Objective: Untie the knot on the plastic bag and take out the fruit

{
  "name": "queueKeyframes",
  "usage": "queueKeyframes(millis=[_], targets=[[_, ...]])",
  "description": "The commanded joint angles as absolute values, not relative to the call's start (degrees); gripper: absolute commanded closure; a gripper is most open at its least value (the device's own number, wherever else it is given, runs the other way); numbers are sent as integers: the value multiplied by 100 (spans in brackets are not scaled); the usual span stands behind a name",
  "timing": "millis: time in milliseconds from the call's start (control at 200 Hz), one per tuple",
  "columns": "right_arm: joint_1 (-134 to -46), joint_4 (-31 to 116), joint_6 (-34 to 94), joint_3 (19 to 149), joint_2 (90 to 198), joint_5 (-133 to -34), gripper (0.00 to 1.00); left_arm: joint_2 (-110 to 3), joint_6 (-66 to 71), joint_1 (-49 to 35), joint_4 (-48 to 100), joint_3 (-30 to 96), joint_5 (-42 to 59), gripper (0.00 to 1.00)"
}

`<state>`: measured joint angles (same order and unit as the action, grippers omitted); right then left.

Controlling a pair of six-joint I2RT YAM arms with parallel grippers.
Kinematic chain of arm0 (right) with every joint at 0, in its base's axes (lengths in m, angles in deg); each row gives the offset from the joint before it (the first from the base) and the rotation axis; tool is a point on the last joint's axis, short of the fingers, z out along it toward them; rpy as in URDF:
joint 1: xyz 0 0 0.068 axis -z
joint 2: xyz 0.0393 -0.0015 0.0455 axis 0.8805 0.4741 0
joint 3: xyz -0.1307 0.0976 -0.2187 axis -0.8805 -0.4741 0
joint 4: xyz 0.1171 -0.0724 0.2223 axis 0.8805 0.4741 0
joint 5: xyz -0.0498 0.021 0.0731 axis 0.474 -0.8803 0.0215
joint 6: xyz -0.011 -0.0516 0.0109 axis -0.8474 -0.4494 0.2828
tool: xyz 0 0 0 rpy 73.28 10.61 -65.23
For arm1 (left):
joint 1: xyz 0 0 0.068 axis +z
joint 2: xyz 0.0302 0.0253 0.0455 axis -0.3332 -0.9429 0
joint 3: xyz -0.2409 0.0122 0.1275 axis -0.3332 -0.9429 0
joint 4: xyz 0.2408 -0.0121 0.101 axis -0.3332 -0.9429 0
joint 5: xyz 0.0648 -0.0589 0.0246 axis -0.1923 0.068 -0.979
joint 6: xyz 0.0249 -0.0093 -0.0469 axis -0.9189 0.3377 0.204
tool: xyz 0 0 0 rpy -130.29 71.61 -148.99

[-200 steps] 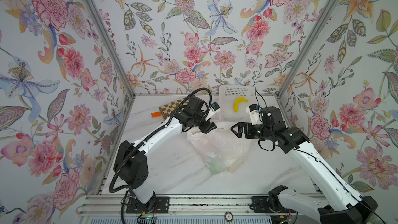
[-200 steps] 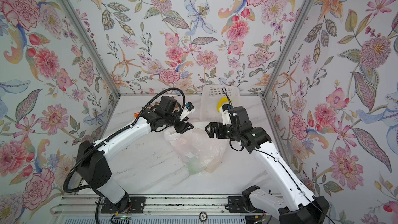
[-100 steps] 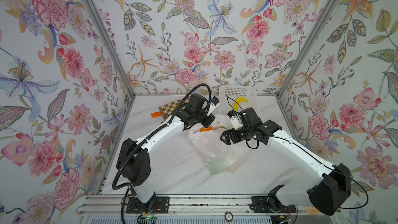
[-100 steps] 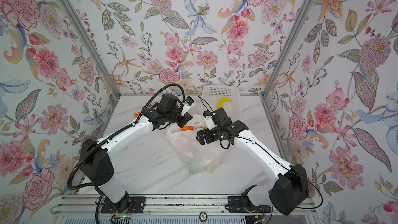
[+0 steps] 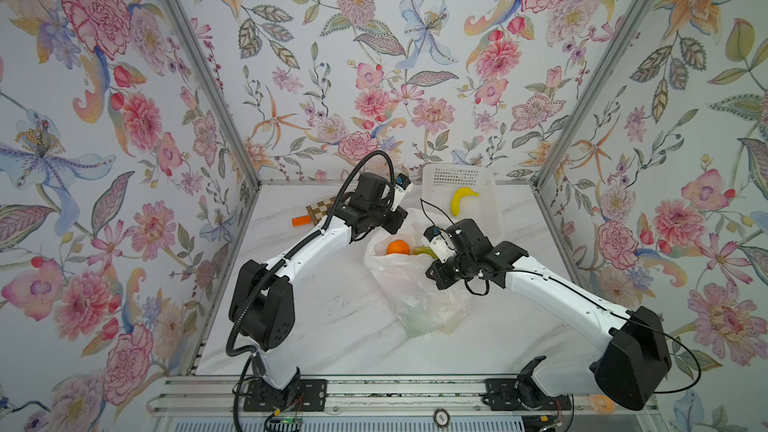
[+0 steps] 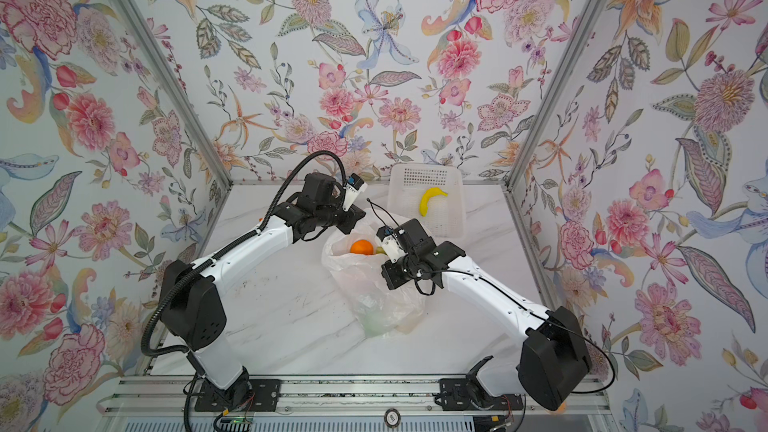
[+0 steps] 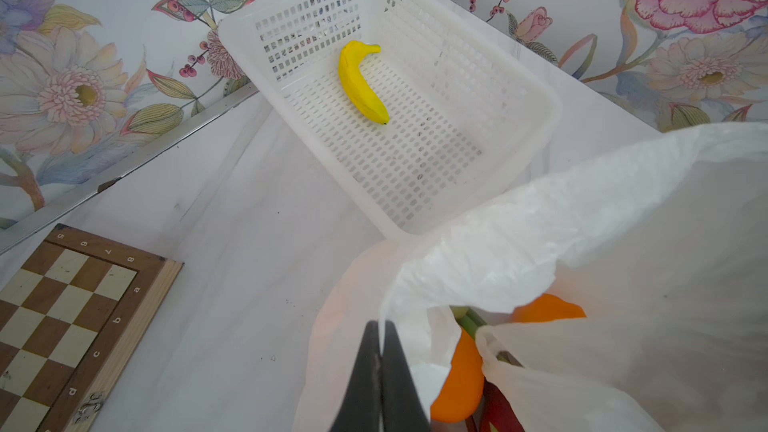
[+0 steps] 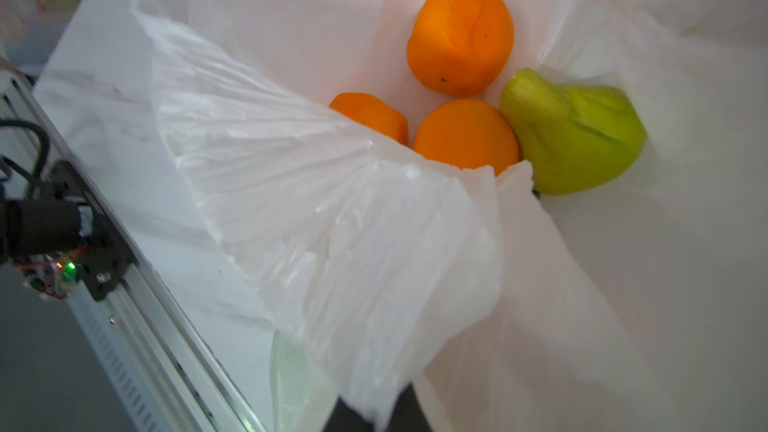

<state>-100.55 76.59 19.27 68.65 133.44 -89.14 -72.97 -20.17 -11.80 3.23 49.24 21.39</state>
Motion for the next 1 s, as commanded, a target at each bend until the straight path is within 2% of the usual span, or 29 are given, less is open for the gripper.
queueKeyframes(millis=[0,310,410,470,560,630,685,776,991], targets=[[-10353,7357,2242,6496,12958,-9240,100,-7514,-1928,-1052,471,5314,2130,96],[-11562,6867,3122,5446,12813,-10553,100,-8398,-1839,-876,563,6463,1616,95],[-11662,6848,3294,5265,12781,-10566,100,-8553,-1785,-874,539,6695,1444,94],[-11653,6852,3351,5276,12666,-10397,100,-8518,-1722,-871,607,6660,1539,91],[-11617,6843,3384,5406,12449,-10068,83,-8335,-1599,-884,791,6398,1696,79],[-11567,6841,3397,5519,12288,-9831,63,-8116,-1535,-897,934,6122,1741,67],[-11524,6839,3406,5612,12154,-9653,54,-7931,-1487,-897,1018,5886,1749,60],[-11440,6835,3453,5773,12015,-9401,45,-7598,-1344,-909,1063,5549,1780,54],[-11327,6806,3589,6505,11984,-8640,35,-6656,-818,-1015,1177,4677,1562,50]])
